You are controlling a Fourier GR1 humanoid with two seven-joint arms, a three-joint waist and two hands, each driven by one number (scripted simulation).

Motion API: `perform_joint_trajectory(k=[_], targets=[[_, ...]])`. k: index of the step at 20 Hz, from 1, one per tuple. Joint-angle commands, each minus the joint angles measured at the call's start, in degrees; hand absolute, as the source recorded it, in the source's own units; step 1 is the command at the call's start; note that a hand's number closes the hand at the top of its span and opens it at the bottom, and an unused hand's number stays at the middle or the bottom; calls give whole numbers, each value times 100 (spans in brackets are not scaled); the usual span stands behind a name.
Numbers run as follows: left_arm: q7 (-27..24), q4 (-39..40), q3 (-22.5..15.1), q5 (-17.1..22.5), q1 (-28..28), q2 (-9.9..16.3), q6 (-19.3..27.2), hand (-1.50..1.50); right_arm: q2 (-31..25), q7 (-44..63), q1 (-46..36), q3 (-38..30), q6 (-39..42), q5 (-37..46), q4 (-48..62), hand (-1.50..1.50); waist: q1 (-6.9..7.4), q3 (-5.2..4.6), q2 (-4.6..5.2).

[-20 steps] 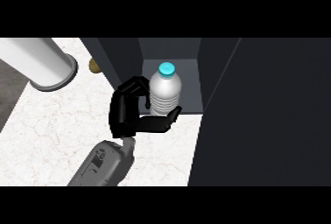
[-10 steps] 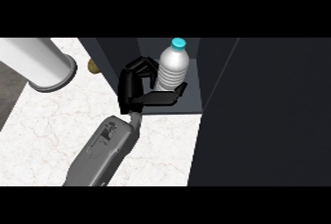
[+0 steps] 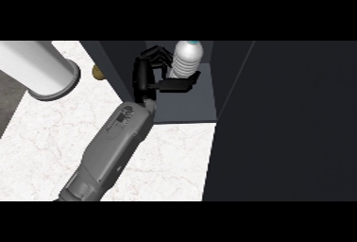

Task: Pick up the bottled water, place it into the cabinet and close the cabinet

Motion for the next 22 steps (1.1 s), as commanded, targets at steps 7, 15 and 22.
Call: perform_joint_trajectory(k=[7,15,22], targets=[[-466,2035,236,-394,-932,-14,417,150,-37,563,-177,-25,44,121,-575,-150,-55,-5,47],[-1161,2959,582,-19,-1038,-14,513,150,-10,121,-2,312,26,155,-481,-150,-172,-5,65],[-1521,3606,944,-53,-1233,40,444,150,-293,46,15,-134,183,-252,-437,-150,-130,-2,99]])
